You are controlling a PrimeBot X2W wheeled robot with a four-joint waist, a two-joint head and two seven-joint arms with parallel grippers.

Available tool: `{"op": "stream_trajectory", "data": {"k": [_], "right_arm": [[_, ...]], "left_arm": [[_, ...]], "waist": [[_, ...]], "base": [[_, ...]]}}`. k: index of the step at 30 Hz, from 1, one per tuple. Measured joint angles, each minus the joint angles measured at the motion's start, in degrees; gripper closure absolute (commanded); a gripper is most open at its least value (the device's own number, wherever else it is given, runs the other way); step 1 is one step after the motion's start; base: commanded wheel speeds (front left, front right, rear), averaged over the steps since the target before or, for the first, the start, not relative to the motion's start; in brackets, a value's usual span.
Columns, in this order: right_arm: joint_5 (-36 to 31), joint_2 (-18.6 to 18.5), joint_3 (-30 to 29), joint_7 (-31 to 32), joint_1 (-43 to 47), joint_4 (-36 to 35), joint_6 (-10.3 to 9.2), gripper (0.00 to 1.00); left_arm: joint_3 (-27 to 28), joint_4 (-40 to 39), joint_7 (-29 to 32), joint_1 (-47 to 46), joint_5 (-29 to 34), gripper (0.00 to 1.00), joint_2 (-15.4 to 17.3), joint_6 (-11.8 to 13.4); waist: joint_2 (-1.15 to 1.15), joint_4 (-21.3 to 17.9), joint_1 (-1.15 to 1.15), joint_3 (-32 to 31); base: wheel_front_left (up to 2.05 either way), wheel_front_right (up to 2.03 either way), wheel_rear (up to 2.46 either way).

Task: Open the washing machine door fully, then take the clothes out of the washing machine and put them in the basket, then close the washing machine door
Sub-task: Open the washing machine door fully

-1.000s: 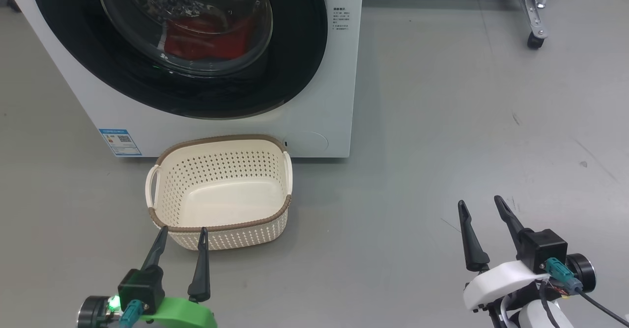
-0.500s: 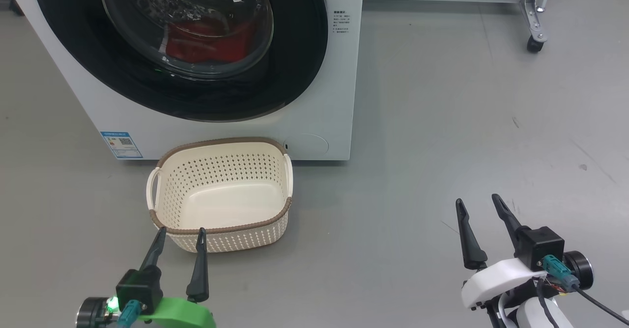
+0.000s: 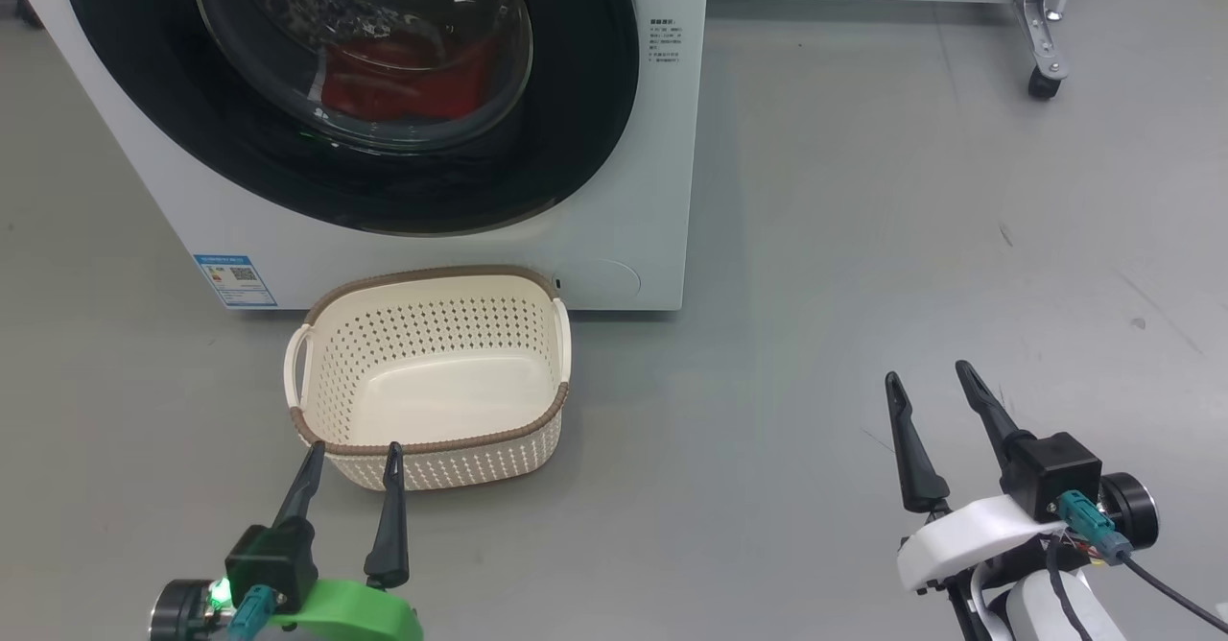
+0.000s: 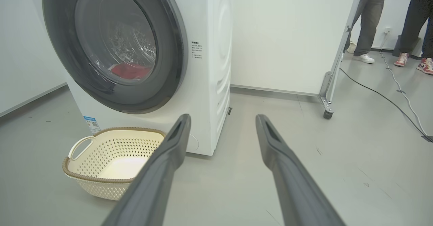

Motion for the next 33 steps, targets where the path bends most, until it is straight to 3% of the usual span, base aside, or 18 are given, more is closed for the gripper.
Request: {"op": "stream_trajectory", "data": {"k": [1, 2, 3, 18, 33], "right_arm": [[-0.1, 0.0, 0.0, -0.1, 0.0, -0.5, 0.00, 0.24], [-0.1, -0.1, 0.0, -0.2, -0.1, -0.9, 0.04, 0.55], [0.0, -0.1, 0.2, -0.4, -0.4, -1.0, 0.36, 1.00], [5.5, -0.7, -2.6, -0.2, -8.2, -4.0, 3.99, 1.00], [22.0, -2.2, -11.2, 11.0, -27.9, -7.3, 5.53, 1.00]], "left_arm": [[-0.1, -0.2, 0.0, 0.0, -0.1, 0.00, 0.0, 0.2], [-0.1, -0.3, 0.0, 0.0, -0.1, 0.00, 0.0, 0.3], [-0.1, -0.4, 0.0, 0.0, -0.2, 0.00, 0.0, 0.3], [-0.2, -3.6, 0.0, -2.8, -2.2, 0.00, 0.0, 0.6], [-3.6, -5.7, 0.0, -10.7, -4.7, 0.00, 0.0, 0.6]], "waist": [[0.00, 0.0, 0.00, 0.2], [0.00, 0.1, 0.00, 0.5], [0.00, 0.1, 0.00, 0.8], [0.00, 1.7, 0.00, 7.8], [0.00, 5.8, 0.00, 18.4]], "base": [[0.00, 0.00, 0.00], [0.00, 0.00, 0.00], [0.00, 0.00, 0.00], [0.00, 0.00, 0.00], [0.00, 0.00, 0.00]]}}
